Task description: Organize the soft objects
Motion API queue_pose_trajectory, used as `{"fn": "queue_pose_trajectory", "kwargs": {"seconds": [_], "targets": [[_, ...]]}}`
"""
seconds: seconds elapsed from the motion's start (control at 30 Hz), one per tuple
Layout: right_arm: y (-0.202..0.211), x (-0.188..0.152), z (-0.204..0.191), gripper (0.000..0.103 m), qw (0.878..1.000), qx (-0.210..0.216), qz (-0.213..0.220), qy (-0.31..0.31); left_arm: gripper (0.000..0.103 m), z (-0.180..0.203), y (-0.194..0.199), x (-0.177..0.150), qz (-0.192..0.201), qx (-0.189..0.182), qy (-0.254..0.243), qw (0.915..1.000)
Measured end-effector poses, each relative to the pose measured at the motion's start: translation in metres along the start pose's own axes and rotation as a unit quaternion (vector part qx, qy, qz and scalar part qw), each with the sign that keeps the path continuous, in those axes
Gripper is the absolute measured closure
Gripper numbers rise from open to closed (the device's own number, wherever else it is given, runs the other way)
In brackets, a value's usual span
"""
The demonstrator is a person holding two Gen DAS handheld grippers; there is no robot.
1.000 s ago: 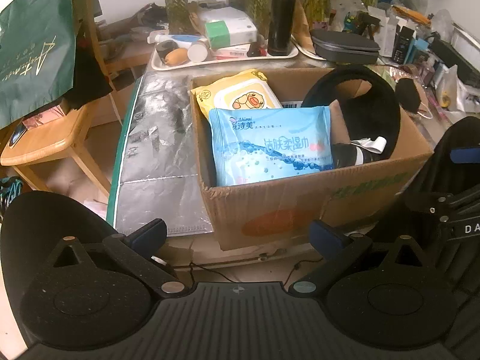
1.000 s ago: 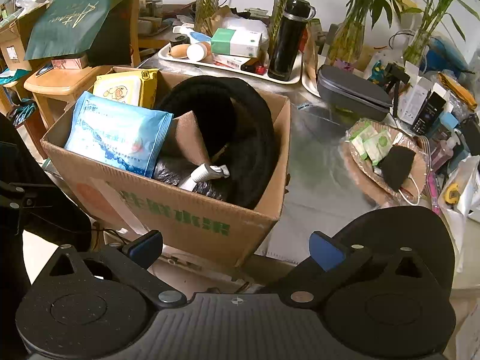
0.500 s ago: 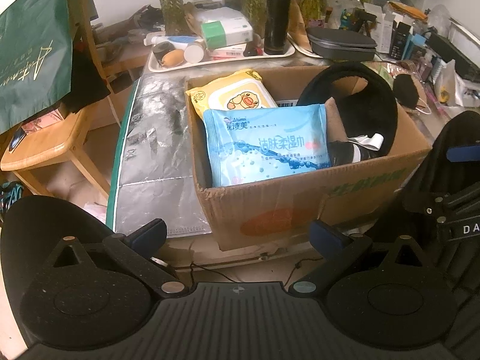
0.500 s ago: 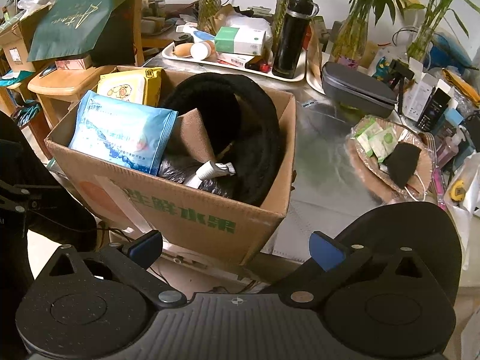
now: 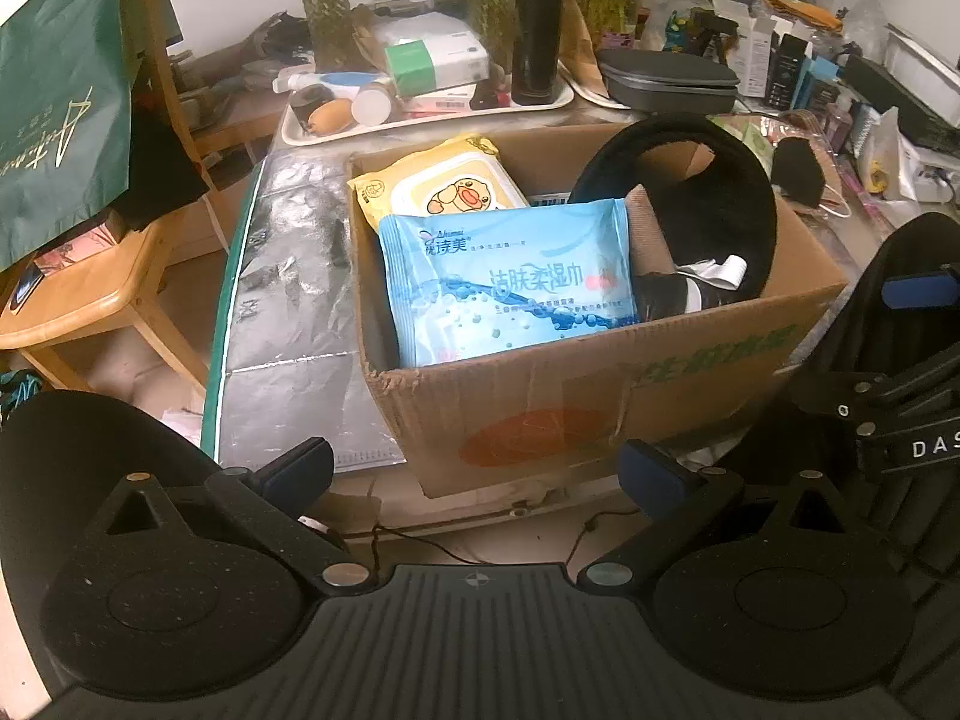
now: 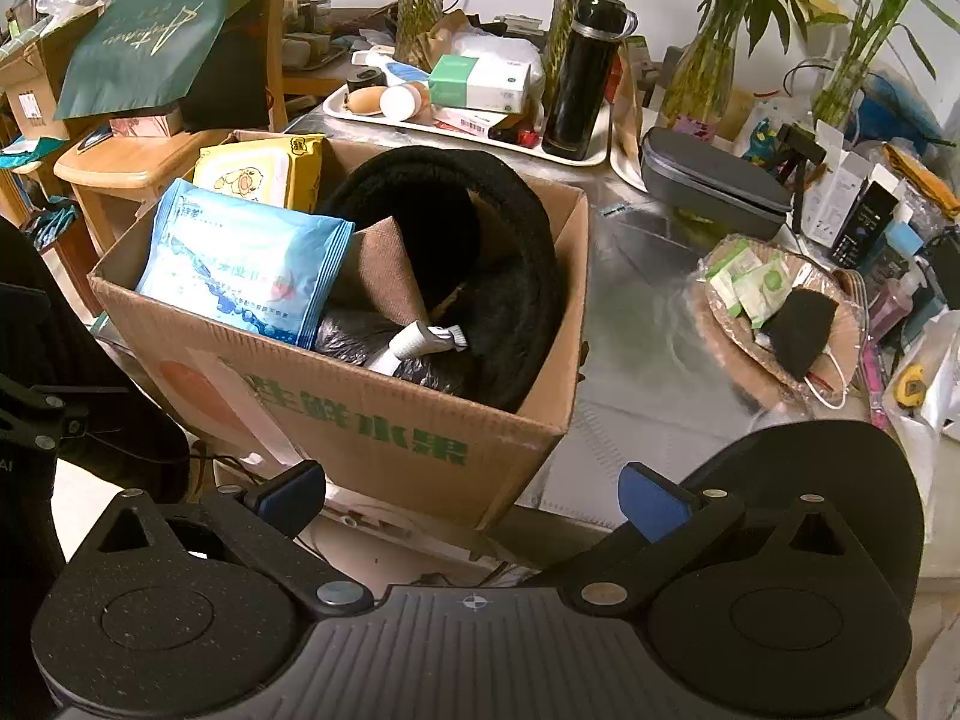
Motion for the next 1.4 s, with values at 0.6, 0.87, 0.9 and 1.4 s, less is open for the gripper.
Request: {"fn": "queue_pose_trajectory", "kwargs": {"seconds": [0.6,0.87,0.9,1.4], "targets": [[0.004,-0.0007,-0.0017,0.0,1.0,-0.01,0.002,0.01,0.0,0.0059,0.0037,-0.0016,-0.001,-0.004,-0.005,1.0],[0.0044,-0.0005,-0.0022,0.0,1.0,-0.011,0.002,0.012,0.0,0.0066,0.0042,-0.0018,-0.003,-0.006,-0.004,1.0],[0.0042,-0.0005,-0.0022,0.0,1.0,-0.011,0.002,0.012,0.0,0.0065,0.0044,-0.0019,-0.003,-0.006,-0.004,1.0],[0.0025,0.0009,-0.0042,0.0,1.0,-0.007,0.001,0.014,0.0,0.0055,0.0039,-0.0035,-0.006,-0.005,-0.005,1.0]]}}
Point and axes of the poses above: each gripper's, at about its wrist camera, not at the fingertips, and y roughly against the way its jaws point, z to its right, x to its top, the point moved 9 cm from there along -y, roughly the way its jaws point, and after that the axes turned 15 degrees about x, right-handed, at the moved point
